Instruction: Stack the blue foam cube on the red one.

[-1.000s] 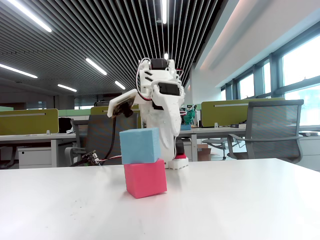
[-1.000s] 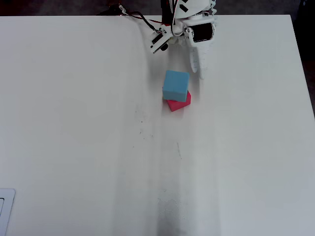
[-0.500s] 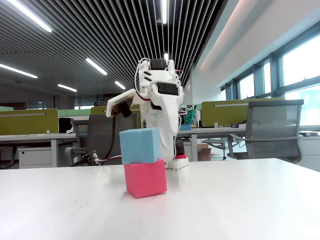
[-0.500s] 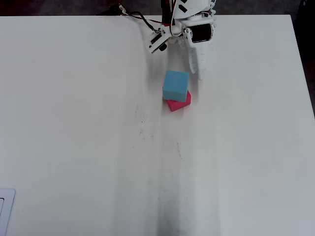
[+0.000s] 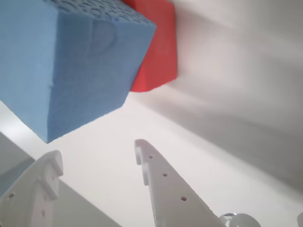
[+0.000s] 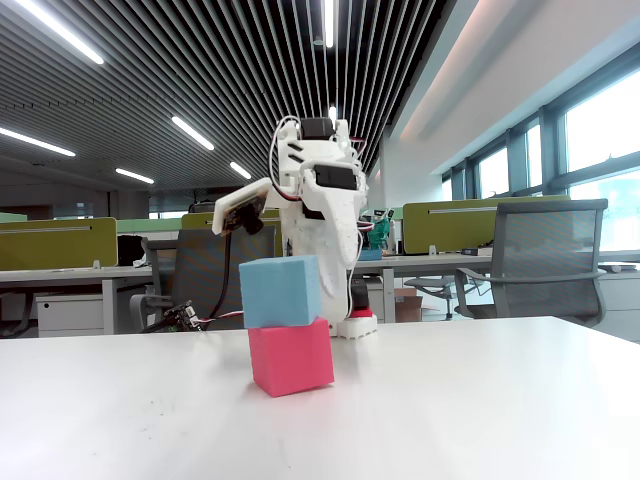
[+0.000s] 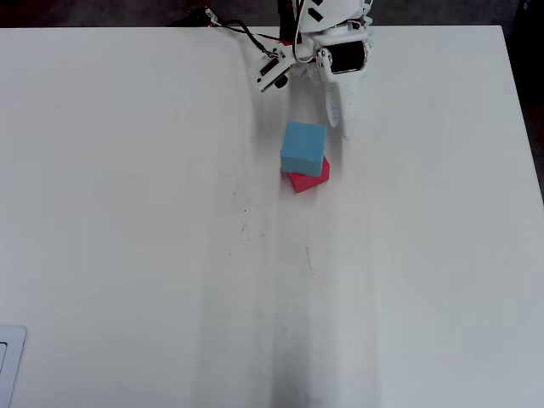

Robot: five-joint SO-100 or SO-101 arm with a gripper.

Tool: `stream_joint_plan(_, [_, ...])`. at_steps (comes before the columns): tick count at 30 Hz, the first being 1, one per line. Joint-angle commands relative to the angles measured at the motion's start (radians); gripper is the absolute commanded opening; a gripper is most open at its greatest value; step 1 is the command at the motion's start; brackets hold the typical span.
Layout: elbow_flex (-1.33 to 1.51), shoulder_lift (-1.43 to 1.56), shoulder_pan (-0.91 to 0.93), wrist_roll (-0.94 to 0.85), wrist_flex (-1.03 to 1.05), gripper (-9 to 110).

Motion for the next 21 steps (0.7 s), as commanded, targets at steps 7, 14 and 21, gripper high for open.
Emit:
stream_joint_plan(7, [0.002,0.002,0.031,0.006,-0.028,19])
stream_joint_plan(14, [-0.057,0.002,0.026,0.02,-0.049,17])
stream_joint_plan(21, [-0.077,0.002,-0.009,0.04,-0.043,17])
